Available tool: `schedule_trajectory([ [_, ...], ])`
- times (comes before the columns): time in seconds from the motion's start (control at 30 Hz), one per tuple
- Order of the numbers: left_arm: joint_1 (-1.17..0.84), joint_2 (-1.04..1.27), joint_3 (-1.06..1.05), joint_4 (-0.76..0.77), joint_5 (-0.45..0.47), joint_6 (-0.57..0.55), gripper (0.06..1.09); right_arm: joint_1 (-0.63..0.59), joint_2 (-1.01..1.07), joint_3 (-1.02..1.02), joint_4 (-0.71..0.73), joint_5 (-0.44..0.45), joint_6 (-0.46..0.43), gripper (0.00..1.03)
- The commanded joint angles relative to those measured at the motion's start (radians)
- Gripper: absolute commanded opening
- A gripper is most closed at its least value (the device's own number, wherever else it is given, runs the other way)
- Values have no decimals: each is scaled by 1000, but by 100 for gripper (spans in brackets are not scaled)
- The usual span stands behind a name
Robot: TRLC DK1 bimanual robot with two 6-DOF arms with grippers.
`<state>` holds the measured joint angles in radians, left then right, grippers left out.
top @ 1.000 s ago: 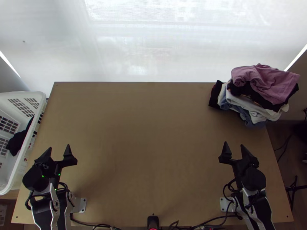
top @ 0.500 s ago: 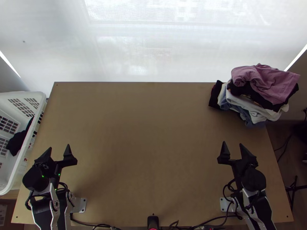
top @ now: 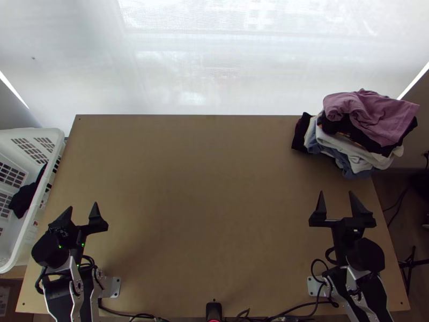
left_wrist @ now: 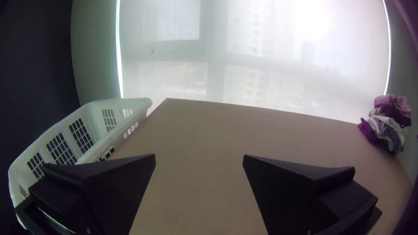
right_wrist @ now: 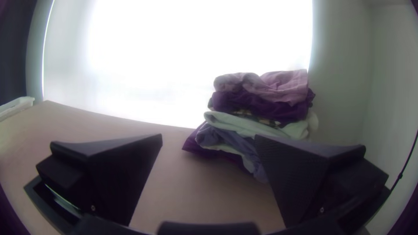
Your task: Fold the t-shirt
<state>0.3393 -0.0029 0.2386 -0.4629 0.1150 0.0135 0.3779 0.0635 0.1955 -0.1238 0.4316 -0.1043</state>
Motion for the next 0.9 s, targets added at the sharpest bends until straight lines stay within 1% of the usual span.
schedule_trajectory([
  [0.0,-8,0,14,-83,-3,2,104,-2,162,145,-60,16,-28,98],
  [0.07,-10,0,22,-74,-43,26,104,-5,231,197,-79,22,-26,98],
  [0.1,-13,0,28,-83,-43,54,104,-7,275,229,-88,35,-20,98],
  [0.17,-22,3,30,-89,-44,72,104,-10,377,315,-140,47,3,98],
  [0.27,-19,23,70,-92,-60,48,104,-14,515,435,-217,48,15,98],
  [0.3,-14,53,97,-92,-66,34,104,-14,555,470,-247,48,34,98],
  [0.37,6,173,165,-94,-78,9,104,-14,619,539,-292,48,58,98],
  [0.43,49,348,274,-102,-81,-32,104,-19,668,604,-333,50,94,98],
  [0.53,115,638,465,-166,-81,-53,104,-19,716,677,-369,78,117,98],
  [0.6,119,816,599,-273,-80,-64,104,-19,756,711,-389,85,77,98],
  [0.63,124,890,660,-306,-81,-69,104,-22,786,729,-424,85,58,98],
  [0.7,141,974,752,-347,-80,-75,104,-45,854,786,-505,84,55,98],
  [0.8,173,1024,820,-335,-81,-139,104,-66,906,846,-582,64,26,98],
  [0.83,207,1035,834,-315,-83,-190,104,-66,909,855,-585,64,-14,98],
  [0.87,257,1046,835,-261,-81,-248,104,-68,909,866,-590,64,-31,98],
])
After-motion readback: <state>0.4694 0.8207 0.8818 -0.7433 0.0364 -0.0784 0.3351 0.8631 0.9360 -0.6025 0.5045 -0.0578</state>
